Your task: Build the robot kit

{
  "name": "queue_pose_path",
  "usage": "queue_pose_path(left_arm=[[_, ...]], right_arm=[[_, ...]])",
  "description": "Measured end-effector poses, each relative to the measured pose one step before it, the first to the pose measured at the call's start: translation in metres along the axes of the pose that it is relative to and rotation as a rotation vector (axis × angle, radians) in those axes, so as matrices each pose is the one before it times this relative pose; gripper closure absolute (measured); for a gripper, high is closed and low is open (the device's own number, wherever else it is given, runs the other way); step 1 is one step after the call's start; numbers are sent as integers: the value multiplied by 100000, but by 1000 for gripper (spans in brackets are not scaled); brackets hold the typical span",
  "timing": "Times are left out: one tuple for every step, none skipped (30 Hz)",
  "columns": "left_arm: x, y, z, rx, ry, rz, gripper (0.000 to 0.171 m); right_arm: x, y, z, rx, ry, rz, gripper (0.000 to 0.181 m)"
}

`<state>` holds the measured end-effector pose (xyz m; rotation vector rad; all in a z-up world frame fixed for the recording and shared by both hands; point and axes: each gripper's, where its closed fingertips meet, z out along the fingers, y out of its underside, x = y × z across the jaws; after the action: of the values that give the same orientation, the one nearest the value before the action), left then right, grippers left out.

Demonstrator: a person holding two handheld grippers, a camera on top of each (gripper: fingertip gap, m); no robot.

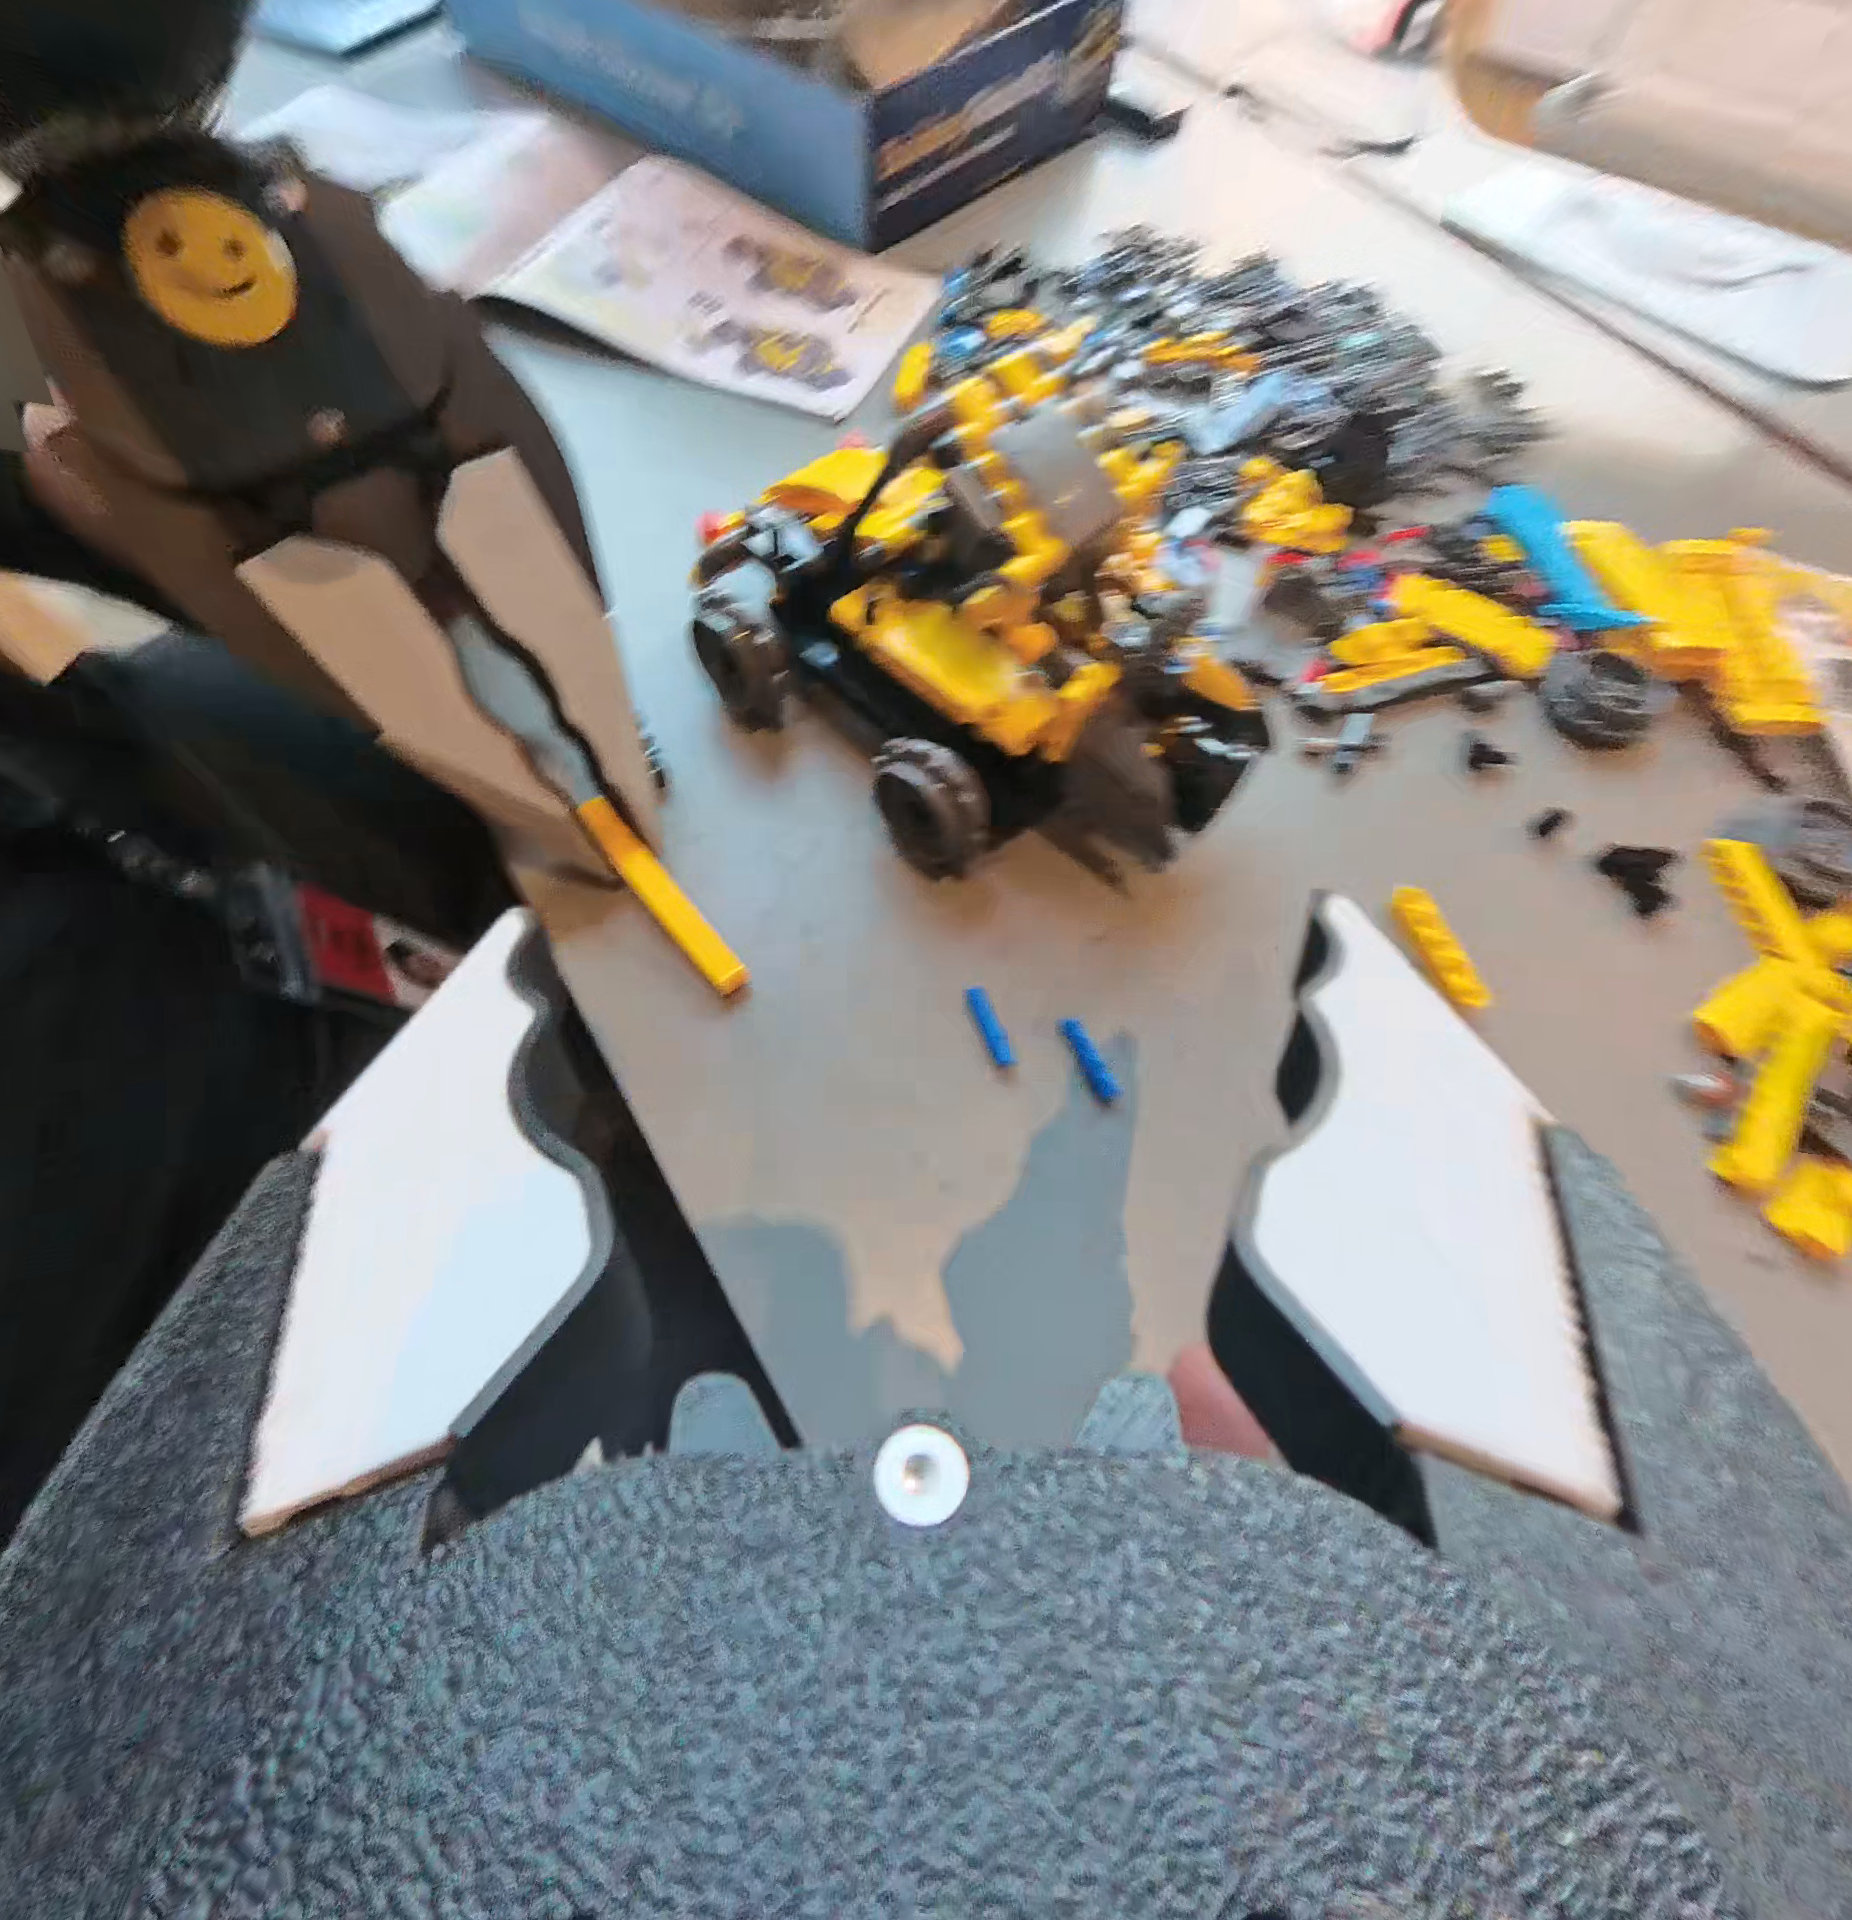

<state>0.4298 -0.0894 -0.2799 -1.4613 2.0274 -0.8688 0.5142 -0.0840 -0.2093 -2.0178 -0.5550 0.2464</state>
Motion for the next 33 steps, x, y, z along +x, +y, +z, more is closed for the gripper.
queue_pose_path(left_arm=[[-62,15,31,-180,-123,-432,166],[-68,6,36,-131,-225,-404,166],[-11,8,38,-200,76,-216,166],[10,-9,36,-149,217,-102,166],[-1,-8,31,-89,166,-136,166],[-3,9,29,-116,126,-147,166],[-11,-7,-8,9,116,-205,166],[-10,-29,-38,329,121,-262,166],[-9,-48,-44,452,113,-254,166],[-12,-24,-22,232,93,-244,166],[-1,13,8,-89,170,-144,166],[15,13,13,-149,89,10,166],[0,9,9,-37,-69,137,166],[15,-6,-11,42,-62,161,166],[10,-1,-2,39,24,83,166],[6,-2,4,-18,107,-54,166],[8,5,12,-36,210,-183,166],[5,-6,-14,62,250,-247,166],[-17,-12,-12,116,128,-318,166],[-23,-19,-5,122,82,-369,166],[-42,-9,-11,61,7,-385,166],[-63,3,12,-30,-179,-406,166],[-77,12,13,-152,-338,-419,166],[-64,13,31,-192,-368,-303,166],[-87,6,34,-144,-526,-287,166],[-113,-30,33,-31,-722,-476,166],[-126,-66,48,96,-827,-702,166],[-99,-63,64,24,-620,-734,166],[-78,-33,103,-304,-569,-685,166],[-122,2,131,-580,-769,-720,166],[-64,-38,149,-472,-480,-731,166],[-26,-106,111,-4,-290,-854,166],[-28,-103,118,29,-272,-912,166]], right_arm=[[1218,-132,-657,1499,5470,1181,35],[1161,136,-544,-247,5338,983,29],[707,343,-427,-1444,2664,446,27],[-334,441,-417,-1675,-3467,-603,44],[-387,90,-329,681,-3202,208,79],[-245,-159,-246,2341,-2341,726,107],[165,-141,-112,2452,-166,2262,113],[11,140,4,641,-1814,3090,117],[-319,410,55,-1277,-4235,2361,131],[73,334,61,-730,-1302,2080,137],[464,182,19,54,1598,1980,135],[335,75,-26,545,1205,531,134],[201,17,-42,617,744,74,133],[392,29,-14,198,2007,657,125],[414,61,26,-10,1997,1098,113],[232,128,83,-392,724,940,101],[305,181,103,-693,1526,-757,87],[587,119,48,-368,4018,-1863,79],[486,36,69,210,3670,-1869,77],[465,40,130,-117,3233,-248,77],[150,286,152,-1632,948,-319,79],[-162,418,130,-2307,-1268,-464,84],[-447,463,74,-2788,-2898,-634,86],[-311,232,70,-1449,-2037,-359,92],[73,143,88,-607,303,234,100],[-479,348,136,-1956,-3502,78,103],[-548,485,136,-2907,-3762,372,117],[-398,488,149,-3116,-2731,319,133],[38,264,181,-1802,394,154,131],[274,91,171,-743,2259,-350,119],[-42,77,165,-621,363,-1017,119],[-262,85,173,-663,-977,-1130,125],[-127,29,212,-402,-37,-851,128]])
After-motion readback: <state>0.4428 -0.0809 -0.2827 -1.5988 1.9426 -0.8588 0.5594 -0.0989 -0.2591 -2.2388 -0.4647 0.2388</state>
